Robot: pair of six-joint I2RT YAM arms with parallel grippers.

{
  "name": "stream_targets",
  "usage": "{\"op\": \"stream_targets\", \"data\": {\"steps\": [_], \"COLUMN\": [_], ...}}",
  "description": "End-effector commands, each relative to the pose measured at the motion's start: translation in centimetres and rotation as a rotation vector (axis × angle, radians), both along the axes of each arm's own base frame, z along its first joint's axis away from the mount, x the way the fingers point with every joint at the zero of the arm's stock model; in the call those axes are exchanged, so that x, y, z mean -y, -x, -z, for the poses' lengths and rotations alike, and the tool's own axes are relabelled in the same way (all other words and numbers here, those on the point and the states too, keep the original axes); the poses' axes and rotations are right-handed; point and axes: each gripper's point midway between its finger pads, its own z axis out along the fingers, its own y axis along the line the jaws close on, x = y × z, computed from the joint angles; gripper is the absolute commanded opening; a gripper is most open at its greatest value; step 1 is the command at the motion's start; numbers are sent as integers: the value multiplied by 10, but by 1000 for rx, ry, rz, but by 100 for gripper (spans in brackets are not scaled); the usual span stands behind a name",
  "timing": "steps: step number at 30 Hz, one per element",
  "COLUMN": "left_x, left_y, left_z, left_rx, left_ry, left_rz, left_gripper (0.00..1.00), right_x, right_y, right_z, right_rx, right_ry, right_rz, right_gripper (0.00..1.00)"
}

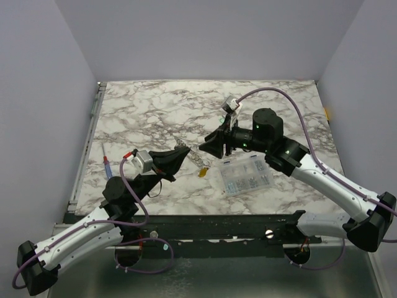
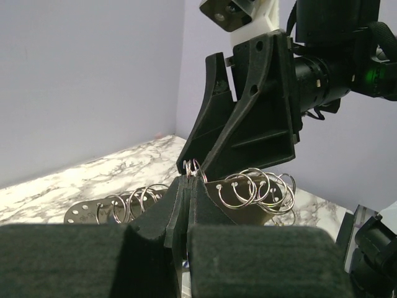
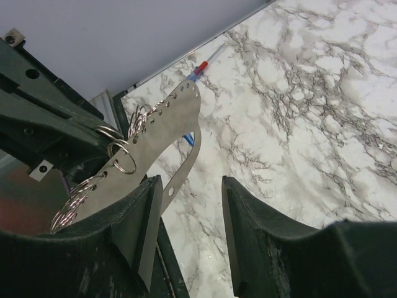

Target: Put the keys on the keyring

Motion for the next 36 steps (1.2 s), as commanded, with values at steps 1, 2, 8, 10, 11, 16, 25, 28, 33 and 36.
{"op": "stream_targets", "data": {"steps": [1, 2, 8, 10, 11, 16, 25, 28, 33, 36], "left_x": [-4, -4, -4, -4, -4, -4, -5, -5, -5, -5], "left_y": [3, 4, 4, 5, 5, 5, 5, 5, 6, 6], "left_z": [-10, -11, -13, -13, -13, -13, -13, -13, -13, -12], "left_rx": [24, 26, 32, 31, 31, 31, 35, 35, 37, 36], "left_ry": [44, 44, 49, 50, 52, 52, 57, 58, 59, 58], "left_rz": [1, 2, 4, 5, 6, 6, 5, 5, 7, 7], "left_gripper": [0, 0, 0, 0, 0, 0, 0, 0, 0, 0], "right_x": [8, 8, -2, -4, -5, -9, -16, -18, -22, -23], "right_y": [5, 6, 14, 14, 14, 16, 17, 17, 16, 16], "right_z": [-23, -25, -26, -25, -24, -24, -23, -21, -18, -18], "right_rx": [61, 66, 38, 32, 27, 18, 7, -2, -7, -10], "right_ry": [-65, -73, -99, -104, -104, -114, -128, -130, -130, -129], "right_rz": [20, 12, -55, -61, -67, -89, -121, -130, -142, -150], "right_gripper": [51, 51, 51, 51, 51, 50, 47, 46, 42, 42]}}
